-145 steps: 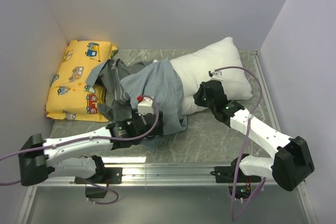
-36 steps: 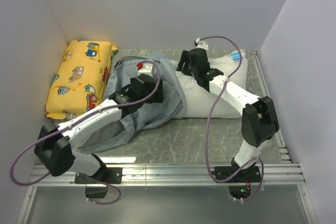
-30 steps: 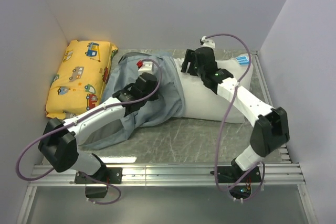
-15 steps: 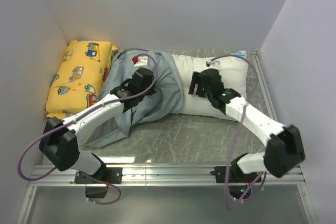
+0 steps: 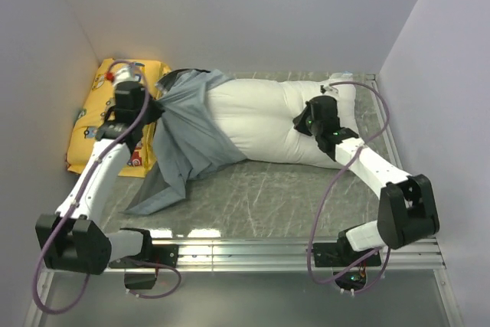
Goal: Remove the pillowcase from the pillow
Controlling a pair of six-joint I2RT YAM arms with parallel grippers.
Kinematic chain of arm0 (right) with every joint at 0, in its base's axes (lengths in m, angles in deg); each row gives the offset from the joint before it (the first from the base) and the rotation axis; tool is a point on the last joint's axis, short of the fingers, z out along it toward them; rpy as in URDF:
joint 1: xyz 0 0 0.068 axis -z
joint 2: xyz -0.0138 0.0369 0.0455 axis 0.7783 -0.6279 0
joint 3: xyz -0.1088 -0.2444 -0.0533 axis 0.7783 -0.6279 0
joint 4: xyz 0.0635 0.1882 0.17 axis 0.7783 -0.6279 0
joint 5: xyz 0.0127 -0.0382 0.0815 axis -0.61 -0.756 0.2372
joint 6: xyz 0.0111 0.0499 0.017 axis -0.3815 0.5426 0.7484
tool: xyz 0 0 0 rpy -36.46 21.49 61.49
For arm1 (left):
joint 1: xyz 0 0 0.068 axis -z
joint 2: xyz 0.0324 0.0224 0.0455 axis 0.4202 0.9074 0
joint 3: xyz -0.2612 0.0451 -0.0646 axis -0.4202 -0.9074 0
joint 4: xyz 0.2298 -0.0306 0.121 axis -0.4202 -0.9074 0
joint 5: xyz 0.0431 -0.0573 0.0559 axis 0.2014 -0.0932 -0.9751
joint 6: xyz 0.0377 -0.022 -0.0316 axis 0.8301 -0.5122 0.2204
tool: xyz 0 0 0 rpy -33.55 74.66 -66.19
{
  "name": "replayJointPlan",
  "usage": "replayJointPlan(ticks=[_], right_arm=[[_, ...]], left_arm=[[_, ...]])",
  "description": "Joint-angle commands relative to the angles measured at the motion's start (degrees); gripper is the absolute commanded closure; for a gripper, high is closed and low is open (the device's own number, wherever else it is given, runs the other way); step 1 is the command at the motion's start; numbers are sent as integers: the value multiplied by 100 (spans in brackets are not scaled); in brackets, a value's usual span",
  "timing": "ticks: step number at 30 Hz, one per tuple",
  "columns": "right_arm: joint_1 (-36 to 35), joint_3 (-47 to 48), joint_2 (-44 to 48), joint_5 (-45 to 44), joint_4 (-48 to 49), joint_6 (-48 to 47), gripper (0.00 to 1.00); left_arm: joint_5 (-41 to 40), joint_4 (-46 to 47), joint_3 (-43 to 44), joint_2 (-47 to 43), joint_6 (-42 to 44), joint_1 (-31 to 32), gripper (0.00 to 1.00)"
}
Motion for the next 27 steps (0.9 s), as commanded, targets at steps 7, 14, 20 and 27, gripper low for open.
replayJointPlan(ticks=[7, 14, 20, 27], right_arm=[[657, -329, 959, -228, -1075, -365, 100], [-949, 162, 1601, -797, -935, -1156, 34], [-2075, 1172, 707, -718, -794, -2026, 12], [-2806, 2622, -1507, -1219, -1240, -2415, 6]], left_arm=[[1383, 717, -731, 3, -529, -1040, 100], [1033, 1087, -1153, 329, -573, -64, 99], [1033, 1290, -1409, 276, -609, 34, 100], [1024, 1272, -1383, 294, -582, 52, 99]])
